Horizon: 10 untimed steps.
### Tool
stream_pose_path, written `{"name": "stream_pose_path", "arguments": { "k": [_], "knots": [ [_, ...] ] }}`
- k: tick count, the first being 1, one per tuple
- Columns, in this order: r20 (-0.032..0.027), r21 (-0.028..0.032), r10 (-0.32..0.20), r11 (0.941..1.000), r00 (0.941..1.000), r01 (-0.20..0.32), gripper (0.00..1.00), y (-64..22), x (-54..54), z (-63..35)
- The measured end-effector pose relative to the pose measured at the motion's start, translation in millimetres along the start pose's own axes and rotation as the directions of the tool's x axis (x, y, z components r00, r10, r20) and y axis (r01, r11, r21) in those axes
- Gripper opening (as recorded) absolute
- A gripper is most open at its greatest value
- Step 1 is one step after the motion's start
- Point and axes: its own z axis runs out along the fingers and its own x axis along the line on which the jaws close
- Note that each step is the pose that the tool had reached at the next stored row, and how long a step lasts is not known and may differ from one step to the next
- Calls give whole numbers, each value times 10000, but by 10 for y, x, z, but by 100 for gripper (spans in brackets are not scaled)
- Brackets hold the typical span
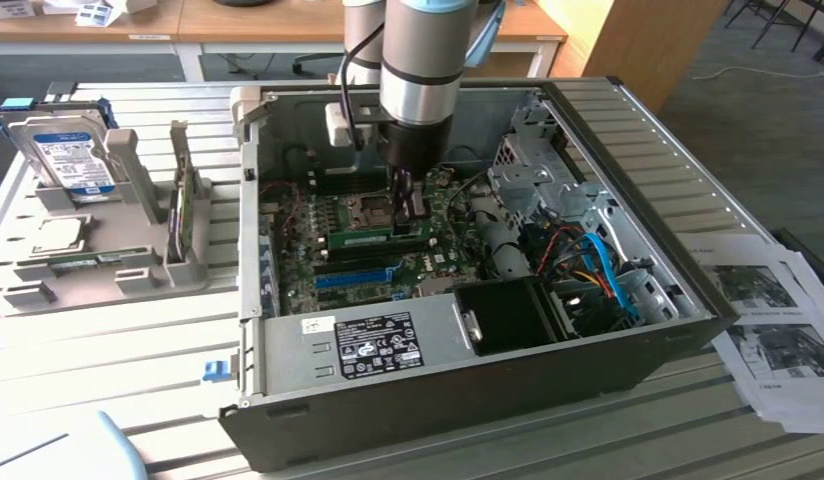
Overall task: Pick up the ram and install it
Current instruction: 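Insert the ram into the slot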
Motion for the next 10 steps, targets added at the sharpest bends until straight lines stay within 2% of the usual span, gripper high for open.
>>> {"name": "stream_pose_path", "arguments": {
  "k": [10],
  "knots": [
    [-2, 1, -50, 10000, 10000, 50, 11, 0, 0, 20]
  ]
}}
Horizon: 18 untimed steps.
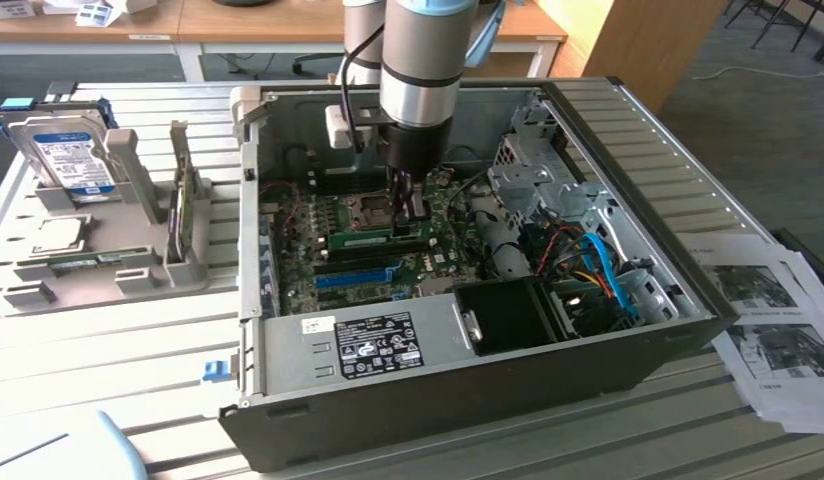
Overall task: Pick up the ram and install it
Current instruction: 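Insert the ram into the slot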
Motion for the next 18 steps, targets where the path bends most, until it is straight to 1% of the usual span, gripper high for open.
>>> {"name": "stream_pose_path", "arguments": {
  "k": [18],
  "knots": [
    [1, 1, -1, 10000, 10000, 1, 11, 0, -1, 19]
  ]
}}
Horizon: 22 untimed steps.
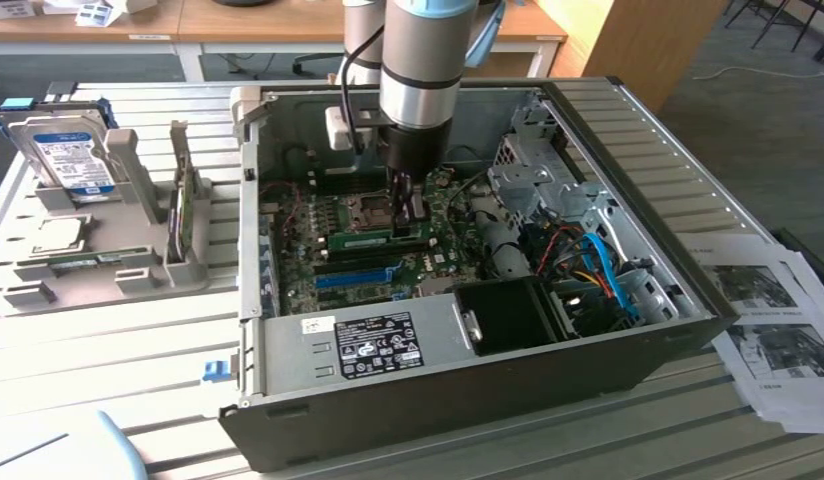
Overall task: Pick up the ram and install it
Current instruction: 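Insert the ram into the slot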
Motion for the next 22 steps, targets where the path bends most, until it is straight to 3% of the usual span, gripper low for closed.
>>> {"name": "stream_pose_path", "arguments": {
  "k": [22],
  "knots": [
    [11, 9, 1, 10000, 10000, -1, 11, 0, 11, 24]
  ]
}}
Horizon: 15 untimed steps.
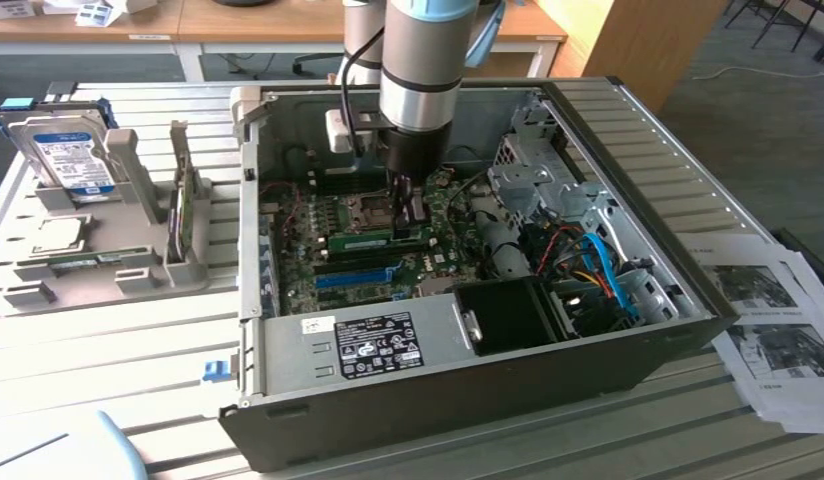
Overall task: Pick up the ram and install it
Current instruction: 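Insert the ram into the slot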
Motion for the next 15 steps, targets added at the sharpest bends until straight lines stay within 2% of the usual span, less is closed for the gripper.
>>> {"name": "stream_pose_path", "arguments": {
  "k": [15],
  "knots": [
    [2, 1, 66, 10000, 10000, -66, 11, 0, 0, 10]
  ]
}}
